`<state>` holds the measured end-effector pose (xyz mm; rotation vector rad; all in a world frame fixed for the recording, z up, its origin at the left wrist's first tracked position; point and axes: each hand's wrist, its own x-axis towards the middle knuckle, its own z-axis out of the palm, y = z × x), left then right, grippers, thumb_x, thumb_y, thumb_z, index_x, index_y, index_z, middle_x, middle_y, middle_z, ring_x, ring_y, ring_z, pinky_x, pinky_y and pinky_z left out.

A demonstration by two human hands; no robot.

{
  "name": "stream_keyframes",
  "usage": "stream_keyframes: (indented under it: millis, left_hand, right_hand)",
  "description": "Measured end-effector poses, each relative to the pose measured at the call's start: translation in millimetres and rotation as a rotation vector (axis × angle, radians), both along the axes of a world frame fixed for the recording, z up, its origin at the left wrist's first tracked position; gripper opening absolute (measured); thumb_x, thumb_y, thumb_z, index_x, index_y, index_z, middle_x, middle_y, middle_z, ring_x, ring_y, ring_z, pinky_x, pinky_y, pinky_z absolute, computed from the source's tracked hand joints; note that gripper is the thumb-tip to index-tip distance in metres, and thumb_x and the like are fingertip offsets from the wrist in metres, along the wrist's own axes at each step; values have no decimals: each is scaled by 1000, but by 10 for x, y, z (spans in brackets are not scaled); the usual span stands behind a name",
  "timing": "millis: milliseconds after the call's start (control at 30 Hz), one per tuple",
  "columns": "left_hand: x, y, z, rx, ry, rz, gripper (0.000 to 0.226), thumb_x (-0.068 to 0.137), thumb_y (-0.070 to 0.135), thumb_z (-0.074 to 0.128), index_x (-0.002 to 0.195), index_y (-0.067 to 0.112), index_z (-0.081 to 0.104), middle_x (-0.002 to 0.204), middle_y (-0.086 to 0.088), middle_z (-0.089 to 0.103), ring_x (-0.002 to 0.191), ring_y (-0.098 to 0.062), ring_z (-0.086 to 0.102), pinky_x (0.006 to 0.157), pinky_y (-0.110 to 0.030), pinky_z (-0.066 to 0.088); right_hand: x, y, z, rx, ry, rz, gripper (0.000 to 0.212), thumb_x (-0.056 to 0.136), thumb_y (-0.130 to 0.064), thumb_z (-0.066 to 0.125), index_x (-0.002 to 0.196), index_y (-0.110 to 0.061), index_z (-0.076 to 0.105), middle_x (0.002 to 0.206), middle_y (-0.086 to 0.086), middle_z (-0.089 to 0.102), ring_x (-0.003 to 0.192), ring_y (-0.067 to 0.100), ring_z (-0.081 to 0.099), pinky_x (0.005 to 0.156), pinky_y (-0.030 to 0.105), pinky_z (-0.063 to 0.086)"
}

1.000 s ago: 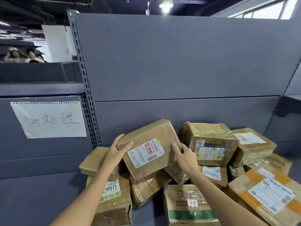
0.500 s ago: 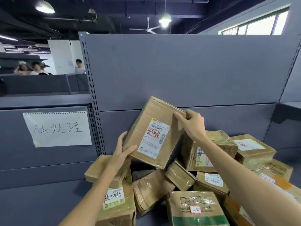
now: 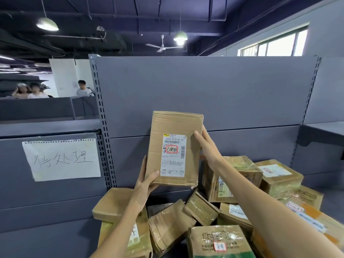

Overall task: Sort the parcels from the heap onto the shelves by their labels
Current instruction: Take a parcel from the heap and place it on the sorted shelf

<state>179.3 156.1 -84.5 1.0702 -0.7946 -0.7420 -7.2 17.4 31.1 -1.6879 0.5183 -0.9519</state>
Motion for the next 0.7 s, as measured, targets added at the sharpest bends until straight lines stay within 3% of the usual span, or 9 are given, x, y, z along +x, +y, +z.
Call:
stream_keyframes:
  millis: [200,400,567,700]
  left_hand:
    - [126,47,329,-58,-105,-65,116,58,35,88,156,33,27,137,-4,63,124,-21,62,96,-33,56]
    - [168,38,499,-108,-157,-61,111,63,31,82,157,28,25,146,-5,56,131,-22,56,101,-33,53]
    - [139,65,477,-106,-146,-37,110,60,32,83,156,29,29,139,-3,61,124,-19,62,92,-29,56]
    - [158,196,416,-89,-146,2,108,60,35,82,155,29,31,135,-2,64,120,-18,64,86,-28,57]
  right_hand:
    - [-5,-54,542,-20,-28,63,70,85,-54,62,149,-53,34,140,-10,59,125,21,58,93,43,50]
    - [-8,-53,760,-62,-44,86,65,88,-52,61,148,-55,36,140,-9,59,120,21,62,83,36,52]
    - [31,2,689,-52,-83,56,70,83,-56,60,148,-55,34,143,-9,56,124,19,58,96,45,50]
    - [134,64,614,-30,-81,74,72,82,-56,60,149,-53,34,142,-10,57,121,17,59,91,43,51]
